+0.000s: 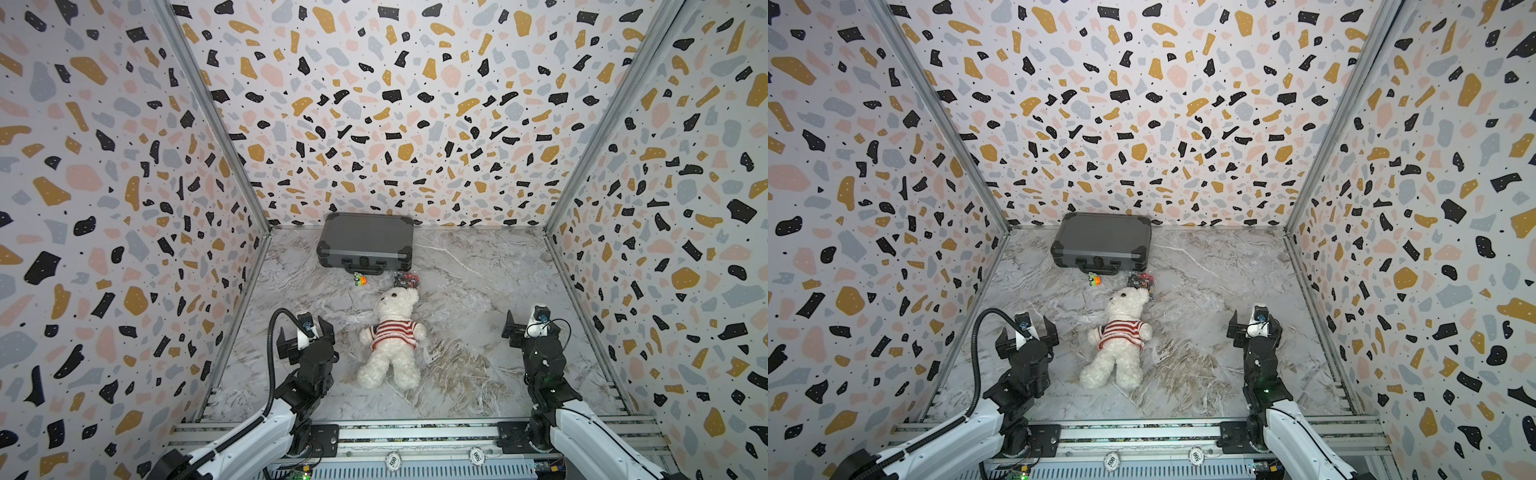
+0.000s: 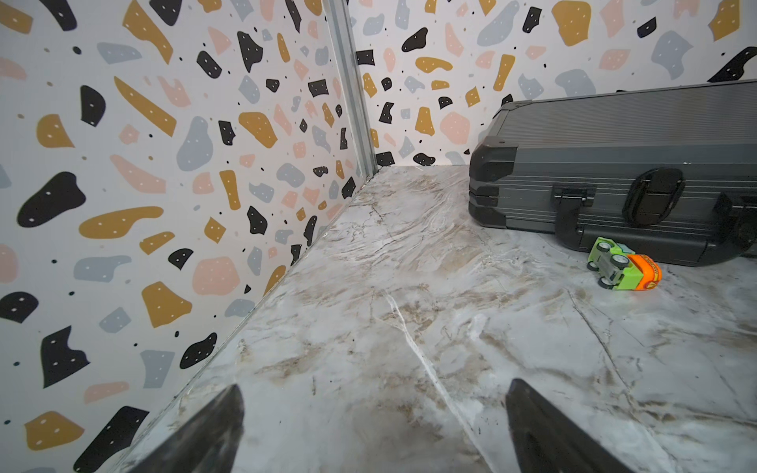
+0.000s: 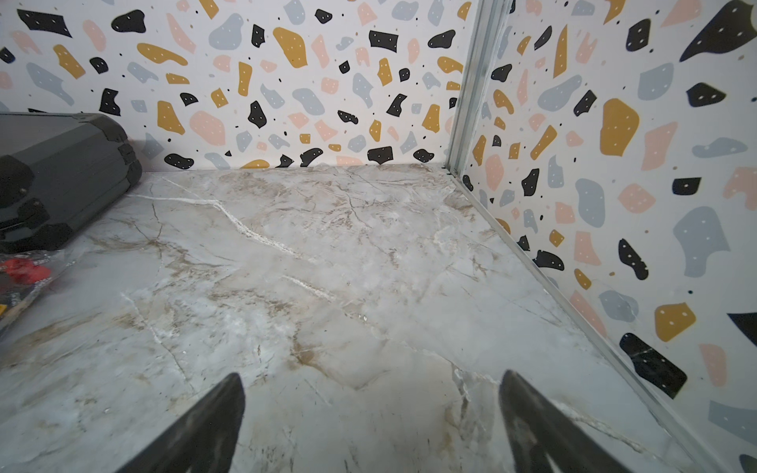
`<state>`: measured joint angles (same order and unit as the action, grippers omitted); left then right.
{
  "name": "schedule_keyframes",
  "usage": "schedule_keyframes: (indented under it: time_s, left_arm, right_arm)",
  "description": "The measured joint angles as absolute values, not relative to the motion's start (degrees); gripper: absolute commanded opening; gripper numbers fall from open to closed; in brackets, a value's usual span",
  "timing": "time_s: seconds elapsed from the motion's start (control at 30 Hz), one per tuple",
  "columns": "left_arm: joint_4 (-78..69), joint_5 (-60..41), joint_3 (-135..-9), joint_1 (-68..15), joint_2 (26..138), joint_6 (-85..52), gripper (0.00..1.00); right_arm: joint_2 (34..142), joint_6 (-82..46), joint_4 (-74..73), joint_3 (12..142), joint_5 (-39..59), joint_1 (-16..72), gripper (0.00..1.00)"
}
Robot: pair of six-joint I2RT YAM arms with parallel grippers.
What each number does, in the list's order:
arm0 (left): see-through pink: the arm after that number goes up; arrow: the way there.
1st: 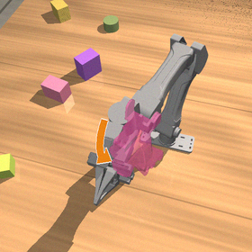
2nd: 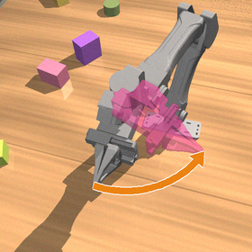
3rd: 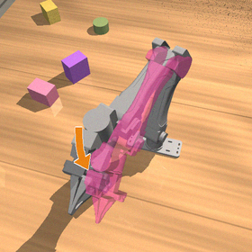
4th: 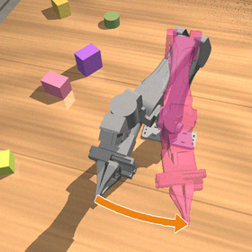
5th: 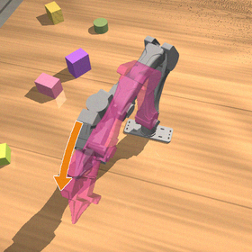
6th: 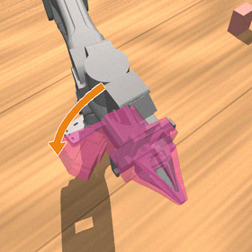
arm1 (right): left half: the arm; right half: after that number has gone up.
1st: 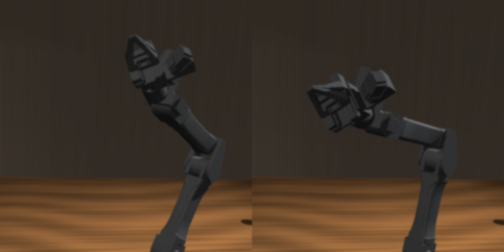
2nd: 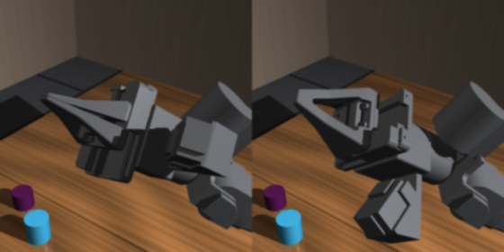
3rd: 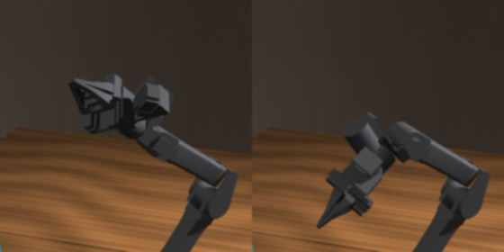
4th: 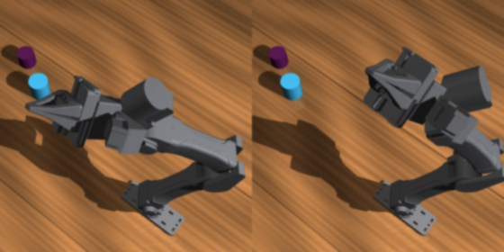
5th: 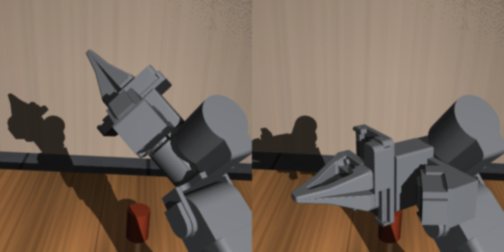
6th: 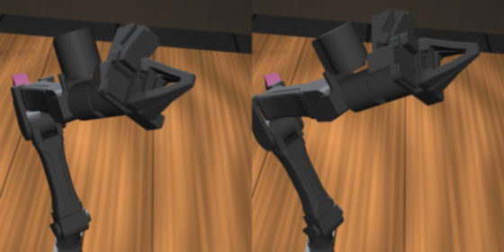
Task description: Dress the teddy bear
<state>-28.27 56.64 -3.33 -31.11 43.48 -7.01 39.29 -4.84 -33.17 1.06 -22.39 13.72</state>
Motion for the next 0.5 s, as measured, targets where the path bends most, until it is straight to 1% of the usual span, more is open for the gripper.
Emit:
schedule_keyframes:
  time_s: [0.17, 0.5]
  left_arm:
    - [-35.07, 55.09, -2.96, -27.70, 45.65, -6.31, 1.00]
    - [-46.70, 47.22, -2.39, -19.62, 53.28, -4.19, 1.00]
  right_arm:
    - [44.45, -4.75, -37.52, 0.91, -22.28, 13.69, 0.97]
    - [59.51, -3.53, -52.03, 1.26, -21.10, 11.60, 0.97]
